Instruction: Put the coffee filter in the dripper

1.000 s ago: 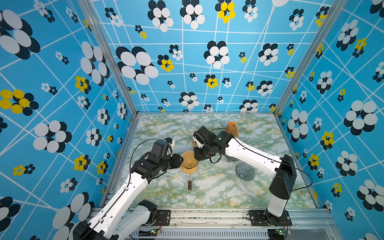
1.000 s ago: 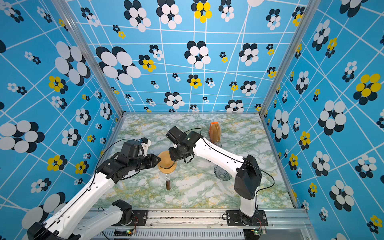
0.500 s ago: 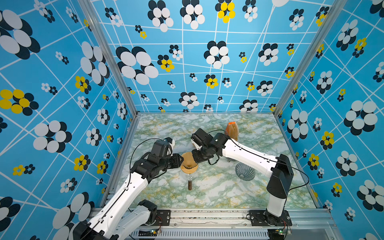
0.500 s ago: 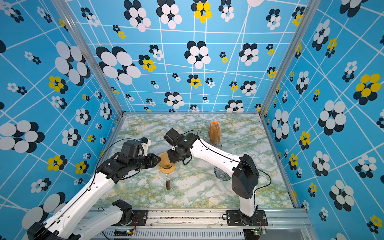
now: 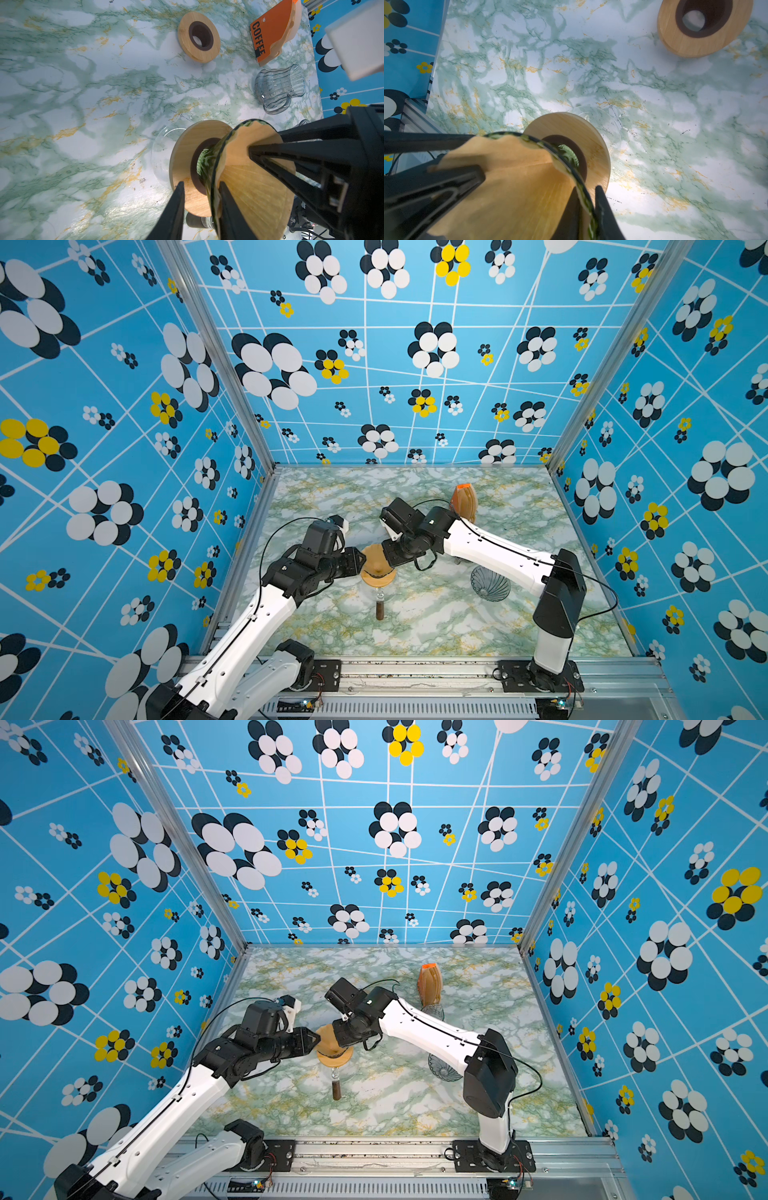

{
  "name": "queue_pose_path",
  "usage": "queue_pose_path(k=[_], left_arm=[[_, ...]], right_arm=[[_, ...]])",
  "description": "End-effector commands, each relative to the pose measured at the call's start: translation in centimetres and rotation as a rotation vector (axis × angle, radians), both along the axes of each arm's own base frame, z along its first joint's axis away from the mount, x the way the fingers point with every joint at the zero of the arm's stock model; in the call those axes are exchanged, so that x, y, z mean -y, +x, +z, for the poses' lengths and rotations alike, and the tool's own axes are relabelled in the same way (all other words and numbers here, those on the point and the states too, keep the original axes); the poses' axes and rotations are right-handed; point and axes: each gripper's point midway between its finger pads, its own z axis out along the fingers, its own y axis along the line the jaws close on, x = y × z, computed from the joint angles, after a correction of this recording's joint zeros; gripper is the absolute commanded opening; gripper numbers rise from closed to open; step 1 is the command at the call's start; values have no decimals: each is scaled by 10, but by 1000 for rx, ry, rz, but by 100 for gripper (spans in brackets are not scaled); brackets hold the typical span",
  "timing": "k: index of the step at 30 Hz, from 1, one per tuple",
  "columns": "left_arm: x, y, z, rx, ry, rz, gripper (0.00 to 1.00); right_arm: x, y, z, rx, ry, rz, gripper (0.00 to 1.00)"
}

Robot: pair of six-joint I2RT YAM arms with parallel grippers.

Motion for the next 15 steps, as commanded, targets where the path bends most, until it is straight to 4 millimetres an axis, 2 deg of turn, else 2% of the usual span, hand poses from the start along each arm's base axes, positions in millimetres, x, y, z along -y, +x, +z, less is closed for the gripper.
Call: queue_pose_path(k=[1, 8, 15], left_arm=[[-10, -10, -18, -48, 56, 19, 28], [-11, -12, -19, -51, 65, 15, 26], [-10, -10, -17, -47, 60, 13, 26]], right_arm=[[0, 4, 5, 37, -18, 0, 16], [0, 5, 7, 51, -20, 3, 20], [3, 7, 11, 74, -29, -5, 18]])
